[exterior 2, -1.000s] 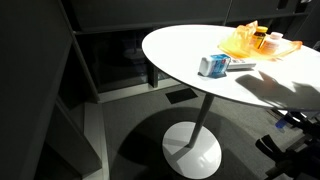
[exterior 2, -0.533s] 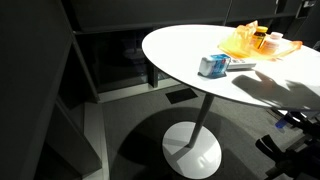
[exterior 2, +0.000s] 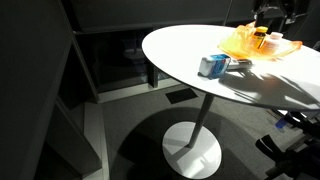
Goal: Put the white bottle in the plastic
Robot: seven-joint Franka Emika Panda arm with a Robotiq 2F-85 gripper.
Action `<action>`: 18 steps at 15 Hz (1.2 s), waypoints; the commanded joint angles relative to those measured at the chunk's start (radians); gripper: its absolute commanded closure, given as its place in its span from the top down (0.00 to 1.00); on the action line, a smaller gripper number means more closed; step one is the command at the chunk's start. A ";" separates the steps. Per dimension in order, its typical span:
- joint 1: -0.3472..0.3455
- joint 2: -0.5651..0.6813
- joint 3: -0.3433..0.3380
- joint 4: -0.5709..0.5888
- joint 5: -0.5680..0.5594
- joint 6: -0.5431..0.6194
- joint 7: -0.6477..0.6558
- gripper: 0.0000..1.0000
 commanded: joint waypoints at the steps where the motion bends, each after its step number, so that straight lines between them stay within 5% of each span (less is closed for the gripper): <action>1: -0.004 0.073 0.021 0.021 0.052 0.059 -0.162 1.00; 6: -0.016 0.132 0.052 -0.014 0.097 0.189 -0.269 1.00; 17: -0.046 0.208 0.090 -0.101 0.193 0.498 -0.284 1.00; 18: -0.049 0.210 0.093 -0.106 0.193 0.511 -0.283 0.75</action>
